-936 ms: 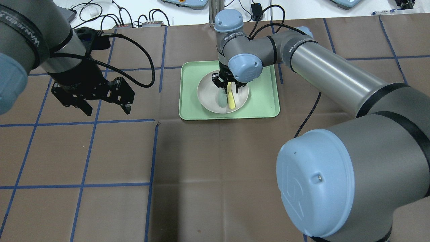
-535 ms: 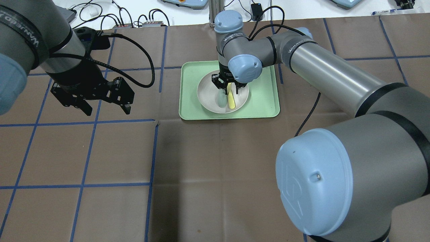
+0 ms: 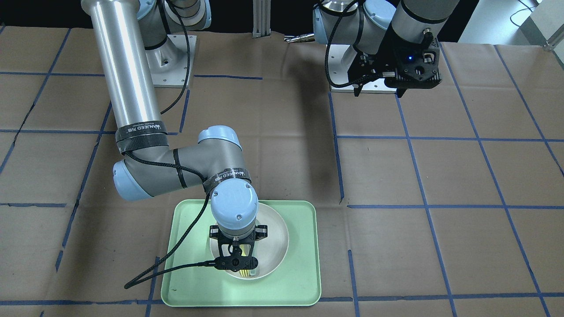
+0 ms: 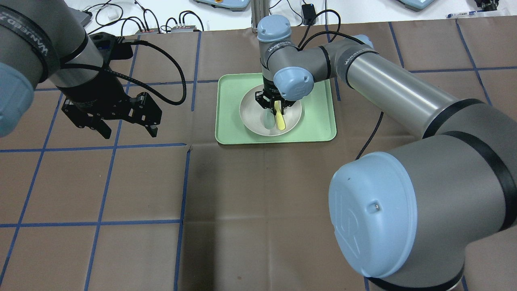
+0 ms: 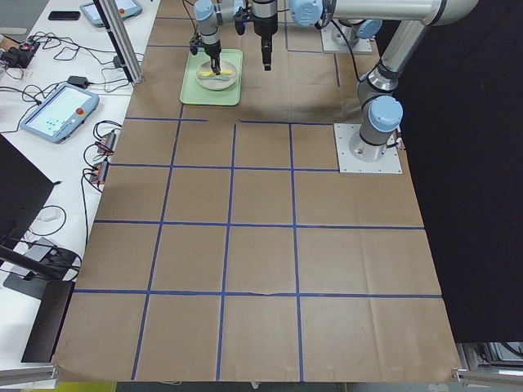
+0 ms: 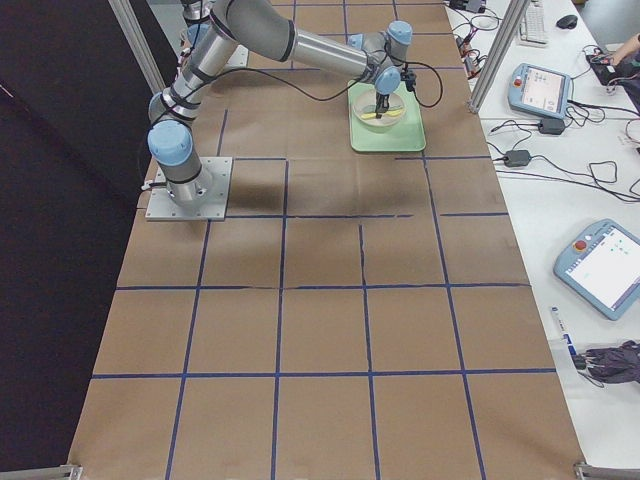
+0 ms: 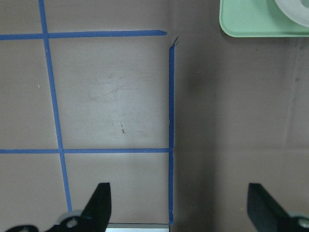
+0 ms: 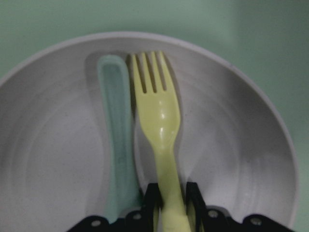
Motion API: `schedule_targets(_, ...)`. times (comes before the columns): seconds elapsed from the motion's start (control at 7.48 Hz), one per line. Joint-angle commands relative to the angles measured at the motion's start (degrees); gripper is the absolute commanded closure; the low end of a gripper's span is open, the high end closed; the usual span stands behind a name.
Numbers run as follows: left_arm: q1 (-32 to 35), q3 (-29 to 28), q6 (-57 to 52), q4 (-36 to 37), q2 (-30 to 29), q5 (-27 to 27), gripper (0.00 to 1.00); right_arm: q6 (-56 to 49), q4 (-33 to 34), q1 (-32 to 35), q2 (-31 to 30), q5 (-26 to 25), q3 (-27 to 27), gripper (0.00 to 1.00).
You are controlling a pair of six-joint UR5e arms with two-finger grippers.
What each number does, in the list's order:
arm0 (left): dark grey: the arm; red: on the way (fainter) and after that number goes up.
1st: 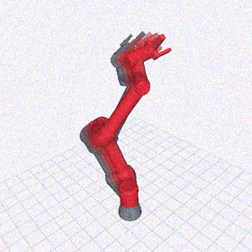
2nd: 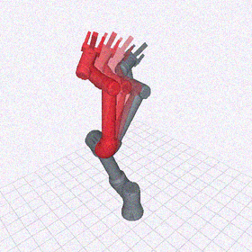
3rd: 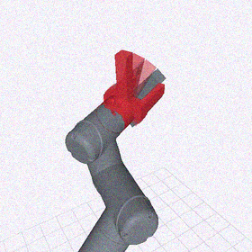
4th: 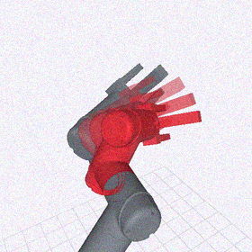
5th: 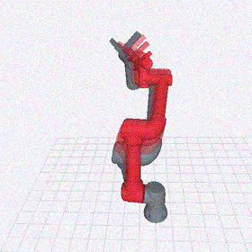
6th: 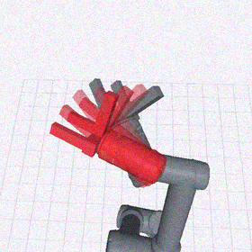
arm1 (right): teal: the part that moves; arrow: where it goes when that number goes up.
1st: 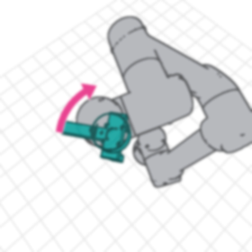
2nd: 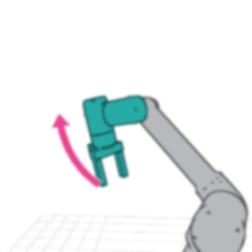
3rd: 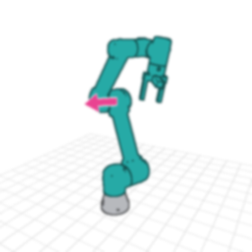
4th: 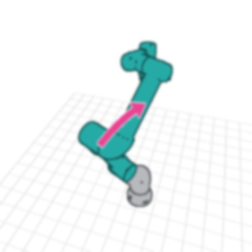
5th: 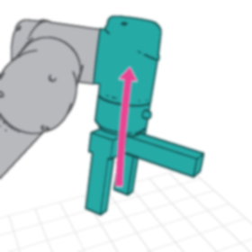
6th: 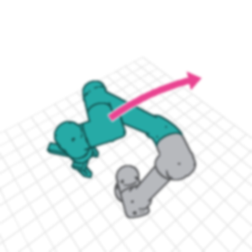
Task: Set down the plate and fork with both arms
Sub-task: 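Lift the yellow fork and carry it beside the plate on the tray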
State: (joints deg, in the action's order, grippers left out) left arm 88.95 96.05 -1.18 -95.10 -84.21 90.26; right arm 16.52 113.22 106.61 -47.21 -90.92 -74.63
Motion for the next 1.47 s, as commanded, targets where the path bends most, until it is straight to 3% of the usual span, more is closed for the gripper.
schedule_targets(0.0, 0.0, 0.02, -0.14, 0.0, -0.08, 0.09, 0.0, 0.0, 0.07, 0.0, 0.01, 0.22, 0.1, 0.95)
schedule_targets(0.8, 0.0, 0.02, -0.14, 0.0, -0.08, 0.09, 0.0, 0.17, -0.19, -0.17, -0.95, 0.22, 2.56, 1.0)
schedule_targets(1.34, 0.0, 0.11, 0.04, 0.0, -0.25, -0.09, 0.0, 1.93, -7.47, -0.87, -3.5, 0.57, 6.34, 1.0)
